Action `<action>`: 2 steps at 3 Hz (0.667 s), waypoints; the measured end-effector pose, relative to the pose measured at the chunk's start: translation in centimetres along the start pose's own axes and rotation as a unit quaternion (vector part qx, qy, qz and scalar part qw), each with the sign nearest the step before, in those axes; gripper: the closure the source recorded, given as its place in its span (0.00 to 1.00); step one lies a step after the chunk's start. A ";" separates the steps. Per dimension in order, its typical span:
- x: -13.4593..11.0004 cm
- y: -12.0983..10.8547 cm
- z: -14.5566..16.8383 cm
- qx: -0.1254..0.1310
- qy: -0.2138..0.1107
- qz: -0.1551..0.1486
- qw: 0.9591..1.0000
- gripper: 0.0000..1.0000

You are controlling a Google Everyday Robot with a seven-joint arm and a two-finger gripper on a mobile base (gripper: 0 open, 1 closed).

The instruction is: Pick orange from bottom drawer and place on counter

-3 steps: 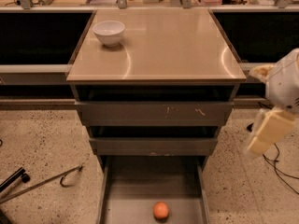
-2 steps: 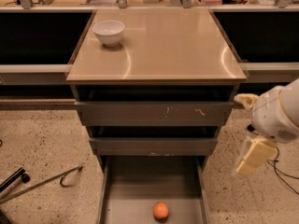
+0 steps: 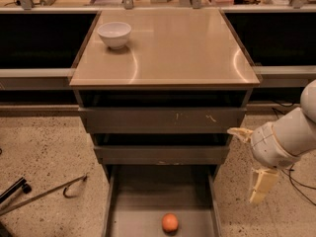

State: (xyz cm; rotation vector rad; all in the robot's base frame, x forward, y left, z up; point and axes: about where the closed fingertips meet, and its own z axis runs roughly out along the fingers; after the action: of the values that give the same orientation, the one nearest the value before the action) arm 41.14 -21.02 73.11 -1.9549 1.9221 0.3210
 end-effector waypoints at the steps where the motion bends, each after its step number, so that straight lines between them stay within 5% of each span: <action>1: 0.0 0.0 0.0 0.000 0.000 0.000 1.000 0.00; 2: -0.6 0.3 1.5 0.008 0.003 -0.013 1.000 0.00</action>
Offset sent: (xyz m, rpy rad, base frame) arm -0.0037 0.0278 -0.0271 -0.0188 -0.0662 0.0339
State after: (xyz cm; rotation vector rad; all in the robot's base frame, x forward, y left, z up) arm 40.95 -19.85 72.02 -1.9710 1.8955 0.2907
